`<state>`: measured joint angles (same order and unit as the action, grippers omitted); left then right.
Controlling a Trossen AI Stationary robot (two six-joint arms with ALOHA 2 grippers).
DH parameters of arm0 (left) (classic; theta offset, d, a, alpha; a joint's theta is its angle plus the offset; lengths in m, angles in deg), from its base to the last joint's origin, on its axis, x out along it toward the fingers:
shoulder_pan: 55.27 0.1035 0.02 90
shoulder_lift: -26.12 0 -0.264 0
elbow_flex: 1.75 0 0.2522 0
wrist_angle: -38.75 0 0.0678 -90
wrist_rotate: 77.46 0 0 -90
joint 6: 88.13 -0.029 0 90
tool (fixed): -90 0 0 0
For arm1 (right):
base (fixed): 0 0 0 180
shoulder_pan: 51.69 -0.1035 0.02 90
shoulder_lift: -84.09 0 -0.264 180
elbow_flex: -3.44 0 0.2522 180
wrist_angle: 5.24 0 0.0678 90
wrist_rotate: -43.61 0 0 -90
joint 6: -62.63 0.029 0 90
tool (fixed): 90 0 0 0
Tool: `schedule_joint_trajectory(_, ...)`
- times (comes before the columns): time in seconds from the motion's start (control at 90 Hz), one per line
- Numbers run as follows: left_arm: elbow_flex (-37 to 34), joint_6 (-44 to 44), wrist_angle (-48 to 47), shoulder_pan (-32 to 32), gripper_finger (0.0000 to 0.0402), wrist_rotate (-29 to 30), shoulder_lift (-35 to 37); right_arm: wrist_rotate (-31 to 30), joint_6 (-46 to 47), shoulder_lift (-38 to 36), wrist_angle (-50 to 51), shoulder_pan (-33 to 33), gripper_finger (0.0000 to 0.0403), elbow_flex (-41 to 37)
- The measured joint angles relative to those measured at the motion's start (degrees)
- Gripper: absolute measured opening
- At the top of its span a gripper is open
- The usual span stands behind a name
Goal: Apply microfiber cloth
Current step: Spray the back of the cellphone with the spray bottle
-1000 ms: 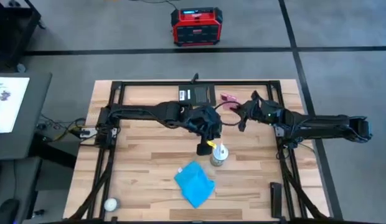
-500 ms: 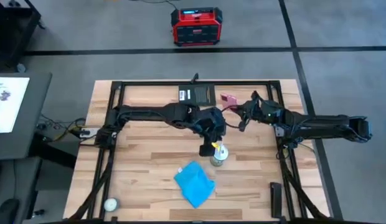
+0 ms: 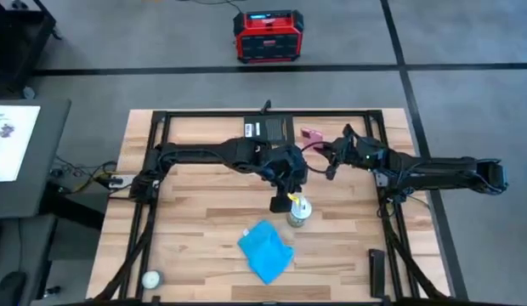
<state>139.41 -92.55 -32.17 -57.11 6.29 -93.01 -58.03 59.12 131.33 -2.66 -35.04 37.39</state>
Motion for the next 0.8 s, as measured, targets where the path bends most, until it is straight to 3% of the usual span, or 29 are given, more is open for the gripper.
schedule_joint_trajectory(0.522,0.04,0.79,3.89,-0.73,0.0,0.29,-0.02,0.6,0.49,0.0,-0.69,-0.02,0.001,0.0)
schedule_joint_trajectory(0.8,0.5,-0.02,3.9,-1.36,0.0,-1.36,-4.39,1.12,0.95,-0.02,-0.15,-0.04,0.001,0.0)
